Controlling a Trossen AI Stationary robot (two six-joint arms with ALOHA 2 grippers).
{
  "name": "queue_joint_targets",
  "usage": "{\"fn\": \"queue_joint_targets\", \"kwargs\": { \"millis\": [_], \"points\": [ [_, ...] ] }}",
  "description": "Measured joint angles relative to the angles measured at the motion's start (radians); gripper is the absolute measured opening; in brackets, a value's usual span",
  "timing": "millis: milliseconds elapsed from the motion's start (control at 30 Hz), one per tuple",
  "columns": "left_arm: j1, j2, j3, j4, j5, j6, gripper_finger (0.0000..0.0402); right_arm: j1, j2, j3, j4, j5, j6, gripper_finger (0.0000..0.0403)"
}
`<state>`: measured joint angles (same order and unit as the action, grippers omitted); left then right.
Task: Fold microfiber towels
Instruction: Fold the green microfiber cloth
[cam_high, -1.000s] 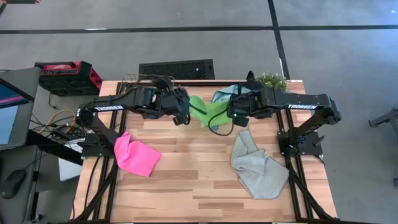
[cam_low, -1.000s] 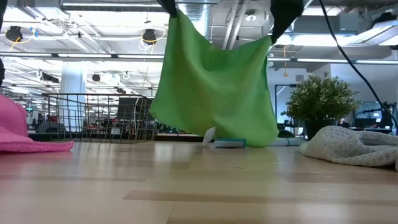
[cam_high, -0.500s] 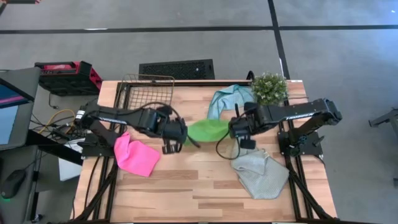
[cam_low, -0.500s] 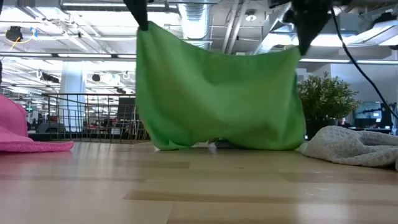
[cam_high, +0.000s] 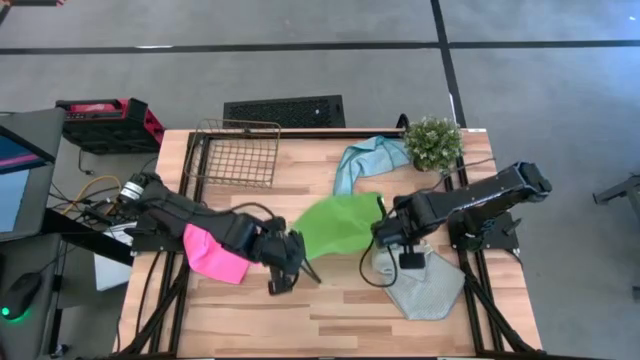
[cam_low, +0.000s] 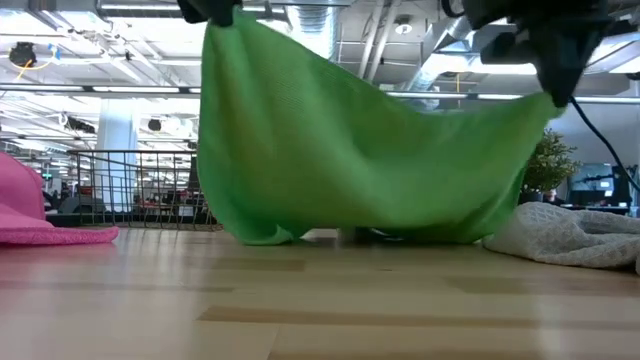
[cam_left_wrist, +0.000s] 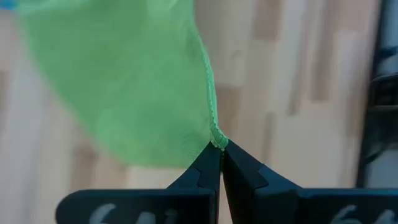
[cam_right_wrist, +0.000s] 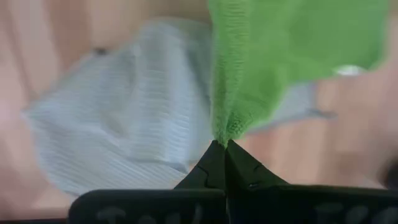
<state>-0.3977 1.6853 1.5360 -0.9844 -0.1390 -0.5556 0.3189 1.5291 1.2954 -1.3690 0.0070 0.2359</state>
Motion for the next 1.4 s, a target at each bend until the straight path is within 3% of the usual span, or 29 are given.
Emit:
{"fn": "queue_joint_targets", "kwargs": {
  "millis": [200,467,700,900,1133,1267,1400],
  "points": [
    [-0.056,0.023,-0.105,0.24,0.041,-0.097,0.0,0.042,0.0,-0.066,0.087,-0.091,0.0,0.0008],
    [-0.084,0.103,-0.133,0.298,0.092,-0.192,0.0,0.019,0.002,-0.181,0.176,-0.139,-0.008,0.0008],
    [-0.071,0.145,-0.133,0.222,0.07,-0.267,0.0,-0.064,0.0,-0.224,0.217,-0.037,-0.008,0.0008],
    [-0.049,0.15,-0.133,0.105,-0.034,-0.37,0.0,-0.151,0.0,-0.248,0.267,0.092,-0.009,0.0008],
    [-0.009,0.15,-0.133,0.006,-0.1,-0.448,0.0,-0.247,0.014,-0.248,0.356,0.114,-0.061,0.0008],
    [0.012,0.15,-0.133,-0.009,-0.174,-0.474,0.0,-0.287,0.023,-0.248,0.366,0.178,-0.061,0.0008],
    [0.039,0.15,-0.133,-0.053,-0.184,-0.478,0.0,-0.329,0.029,-0.248,0.362,0.222,-0.079,0.0008]
  ]
}}
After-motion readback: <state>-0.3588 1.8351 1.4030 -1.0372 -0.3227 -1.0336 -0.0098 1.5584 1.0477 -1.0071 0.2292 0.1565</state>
